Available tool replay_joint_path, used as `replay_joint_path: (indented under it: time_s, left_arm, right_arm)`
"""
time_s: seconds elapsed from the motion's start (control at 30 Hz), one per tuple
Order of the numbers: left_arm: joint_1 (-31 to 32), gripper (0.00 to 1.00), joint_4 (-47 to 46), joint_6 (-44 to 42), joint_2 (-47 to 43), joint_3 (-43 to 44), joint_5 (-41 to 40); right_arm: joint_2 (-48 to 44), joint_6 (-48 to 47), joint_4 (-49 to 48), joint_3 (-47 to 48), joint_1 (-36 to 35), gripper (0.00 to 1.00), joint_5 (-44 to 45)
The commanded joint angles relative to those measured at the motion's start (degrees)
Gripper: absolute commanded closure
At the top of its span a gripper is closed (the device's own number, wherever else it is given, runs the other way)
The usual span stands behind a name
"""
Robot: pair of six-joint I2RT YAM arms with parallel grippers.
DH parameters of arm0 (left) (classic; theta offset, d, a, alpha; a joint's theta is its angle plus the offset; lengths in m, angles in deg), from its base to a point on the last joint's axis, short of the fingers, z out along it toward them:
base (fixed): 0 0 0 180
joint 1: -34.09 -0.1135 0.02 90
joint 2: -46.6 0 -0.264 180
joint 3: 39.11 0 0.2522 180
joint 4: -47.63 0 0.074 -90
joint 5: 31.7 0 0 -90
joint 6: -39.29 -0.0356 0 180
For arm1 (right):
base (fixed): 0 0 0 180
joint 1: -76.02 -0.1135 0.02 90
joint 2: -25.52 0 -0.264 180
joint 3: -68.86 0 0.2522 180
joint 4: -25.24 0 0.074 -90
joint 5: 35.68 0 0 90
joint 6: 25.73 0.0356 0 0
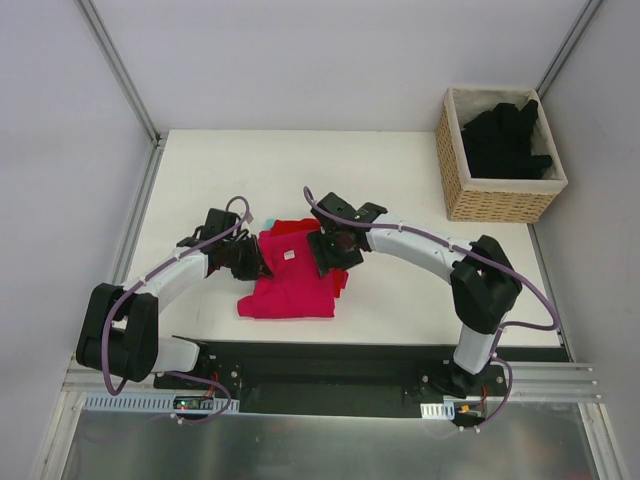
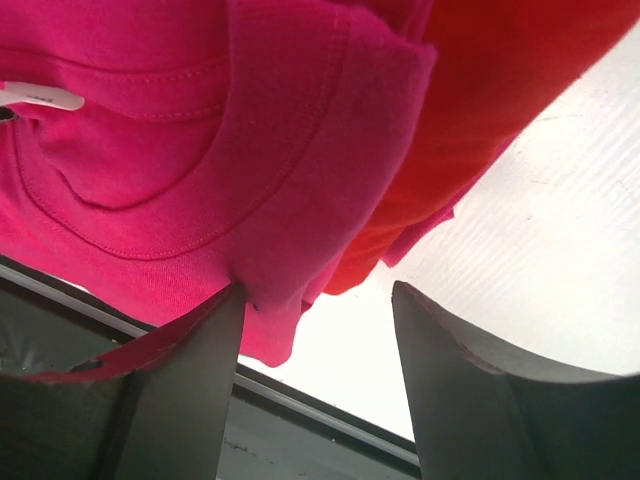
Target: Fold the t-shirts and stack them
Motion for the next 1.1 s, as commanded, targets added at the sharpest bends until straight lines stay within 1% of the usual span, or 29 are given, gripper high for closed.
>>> replay_joint_path:
  time_s: [0.0, 0.1, 0.3, 0.47, 0.6, 0.67, 0.7, 0.77, 0.8, 0.87, 0.9, 1.07]
  left_arm:
    - [-0.3, 1.0, -0.3, -1.0, 0.5, 2.5, 1.4]
    - [-0.3, 1.0, -0.2, -1.1, 0.4, 2.7, 1.3]
    - [-0.3, 1.0, 0.3, -1.6, 0.3, 3.2, 1.5]
    - [-0.3, 1.0, 0.6, -1.5, 0.2, 3.1, 1.9]
    - [-0.3, 1.0, 0.6, -1.4, 0.0, 3.2, 1.9]
    - [-0.3, 1.0, 0.6, -1.4, -0.2, 3.1, 1.9]
    - [-0.3, 1.0, 0.6, -1.3, -0.2, 3.1, 1.8]
    - [-0.3, 1.0, 0.7, -1.3, -0.5, 2.9, 1.6]
    - [-0.3, 1.0, 0.6, -1.3, -0.6, 2.8, 1.6]
    - [-0.3, 1.0, 0.6, -1.5, -0.7, 2.9, 1.5]
    - [-0.3, 1.0, 0.6, -1.4, -0.9, 2.9, 1.4]
    - [-0.3, 1.0, 0.6, -1.4, -0.8, 3.0, 1.4]
  right_arm:
    - [-0.7, 0.4, -3.6, -1.7, 0.0, 0.37, -2.0]
    - [0.7, 0.0, -4.2, -1.7, -0.1, 0.37, -2.4]
    - [2.2, 0.2, -8.4, -2.0, 0.4, 0.4, -4.9]
    - [3.1, 0.8, -9.0, -1.5, 0.9, 0.41, -5.8]
    - [3.7, 0.9, -9.4, -1.8, 1.2, 0.45, -6.1]
    - [3.6, 1.1, -9.6, -2.1, 1.3, 0.49, -6.2]
    - [3.6, 1.1, -9.9, -2.2, 1.3, 0.56, -6.4]
    - [3.3, 1.0, -10.3, -2.2, 1.3, 0.68, -6.9]
    - [3.1, 1.1, -10.2, -2.2, 1.3, 0.78, -7.0]
    - [2.4, 1.1, -10.2, -2.5, 1.3, 0.9, -7.1]
    - [2.2, 1.3, -10.2, -2.7, 1.3, 0.99, -7.0]
    - [0.4, 1.0, -10.2, -4.0, 1.3, 0.99, -6.7]
